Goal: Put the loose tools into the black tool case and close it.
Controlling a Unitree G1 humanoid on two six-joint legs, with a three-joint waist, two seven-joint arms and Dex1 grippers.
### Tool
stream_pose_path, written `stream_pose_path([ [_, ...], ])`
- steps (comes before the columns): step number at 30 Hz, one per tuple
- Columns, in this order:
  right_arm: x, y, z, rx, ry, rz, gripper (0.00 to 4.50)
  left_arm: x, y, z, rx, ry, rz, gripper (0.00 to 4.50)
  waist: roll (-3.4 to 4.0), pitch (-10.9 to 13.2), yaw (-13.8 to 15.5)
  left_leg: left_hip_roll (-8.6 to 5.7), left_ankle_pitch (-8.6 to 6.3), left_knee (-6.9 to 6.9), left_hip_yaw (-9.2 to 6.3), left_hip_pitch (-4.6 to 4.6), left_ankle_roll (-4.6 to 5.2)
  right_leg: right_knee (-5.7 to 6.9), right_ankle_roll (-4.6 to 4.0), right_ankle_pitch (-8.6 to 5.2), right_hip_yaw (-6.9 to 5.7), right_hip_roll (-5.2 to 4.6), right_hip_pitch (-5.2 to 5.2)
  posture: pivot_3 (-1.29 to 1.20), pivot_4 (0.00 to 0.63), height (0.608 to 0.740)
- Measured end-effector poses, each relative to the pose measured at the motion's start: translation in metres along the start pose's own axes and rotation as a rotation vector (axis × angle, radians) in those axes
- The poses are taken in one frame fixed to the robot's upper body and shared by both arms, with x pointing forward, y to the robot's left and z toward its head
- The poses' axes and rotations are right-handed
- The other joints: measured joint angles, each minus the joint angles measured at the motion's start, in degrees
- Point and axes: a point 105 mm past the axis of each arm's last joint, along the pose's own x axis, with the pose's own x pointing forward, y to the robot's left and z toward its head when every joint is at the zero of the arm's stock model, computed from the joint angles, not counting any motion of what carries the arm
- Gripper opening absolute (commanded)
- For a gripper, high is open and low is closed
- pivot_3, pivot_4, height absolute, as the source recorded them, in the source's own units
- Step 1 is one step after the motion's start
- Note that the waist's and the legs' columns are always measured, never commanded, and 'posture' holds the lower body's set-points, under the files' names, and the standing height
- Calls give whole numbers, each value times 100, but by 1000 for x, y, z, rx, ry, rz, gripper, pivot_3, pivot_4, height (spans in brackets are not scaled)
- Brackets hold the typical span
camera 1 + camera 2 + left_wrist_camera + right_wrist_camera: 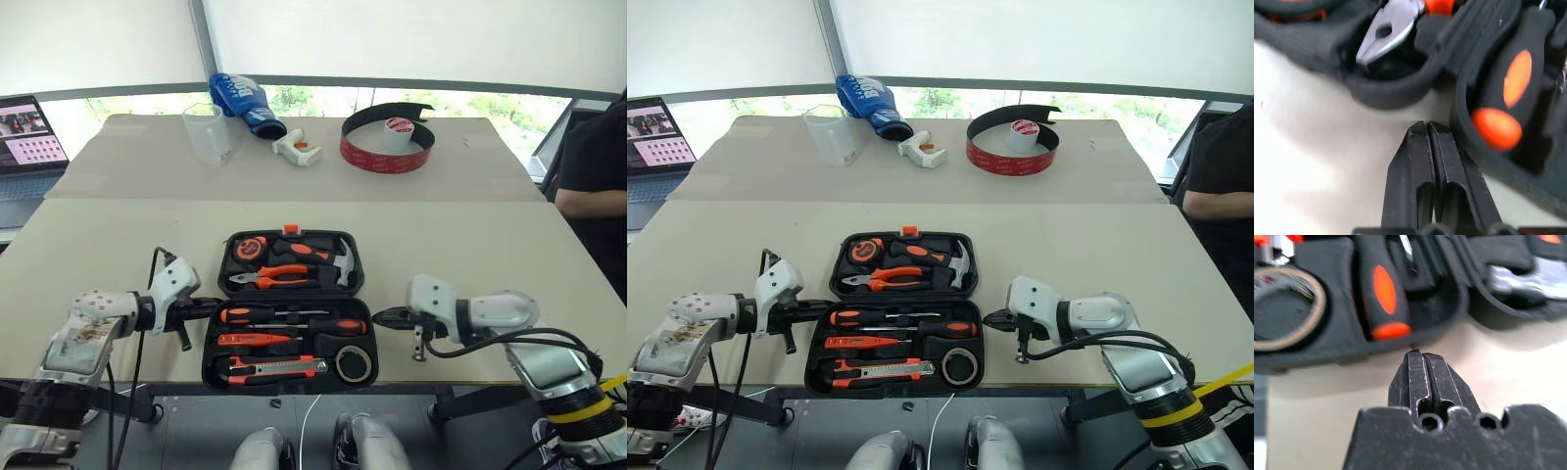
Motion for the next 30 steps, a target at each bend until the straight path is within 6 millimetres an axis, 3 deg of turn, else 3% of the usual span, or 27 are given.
stream_pose_path([
  [5, -21, -21, -6, 172, 24, -109, 2440, -24, 24, -10, -162, 25, 99, 2477, 0, 0, -4, 5, 10, -3, -2, -1, 9, 5, 0, 0, -4, 1, -4, 0, 150, 727],
  [7, -20, -33, 5, 252, -14, -152, 3155, -25, 39, 4, -267, -35, 148, 3203, -2, 1, 3, 4, 14, 2, -4, -5, 6, 7, 4, 3, -5, 1, -3, 0, 150, 727],
  [8, -18, -38, 11, 284, -32, -166, 3261, -23, 46, 14, -309, -73, 168, 3441, -2, 1, 5, 4, 14, 3, -4, -4, 6, 6, 7, 5, -4, 1, -1, 0, 150, 727],
  [12, -1, -60, 32, 455, -70, -189, 3261, -4, 58, 46, -482, -150, 164, 3441, -4, -1, -4, -2, 19, 4, -2, -3, 13, 6, 7, 11, -4, 2, 6, 0, 150, 727],
  [18, 27, -69, 31, 630, -33, -186, 3261, 25, 56, 46, -601, -114, 137, 3441, -4, -1, -58, -5, 21, 0, 5, -15, 15, 1, -36, 36, -9, 9, 0, 0, 150, 727],
  [24, 42, -78, 30, 707, -10, -205, 3261, 30, 57, 45, -586, -104, 150, 3441, -3, -1, -92, -6, 23, 1, 5, -10, 10, 2, -34, 34, -6, 3, 6, 0, 150, 727],
  [27, 46, -79, 29, 725, -6, -204, 3275, 32, 57, 44, -578, -102, 155, 2785, -3, -1, -93, -6, 27, 4, 5, -1, 3, 6, 1, 14, -4, -1, 14, 0, 150, 727],
  [29, 47, -78, 29, 725, 1, -202, 3275, 33, 56, 45, -576, -106, 143, 1969, 0, -3, -95, -6, 30, 4, 5, 6, -2, 12, 3, 13, -3, -2, 20, 0, 150, 727],
  [30, 48, -78, 28, 723, 6, -201, 2787, 34, 55, 46, -575, -107, 139, 1629, 0, -3, -96, -5, 32, 4, 5, 11, -5, 15, 4, 12, -2, -2, 23, 0, 150, 727],
])
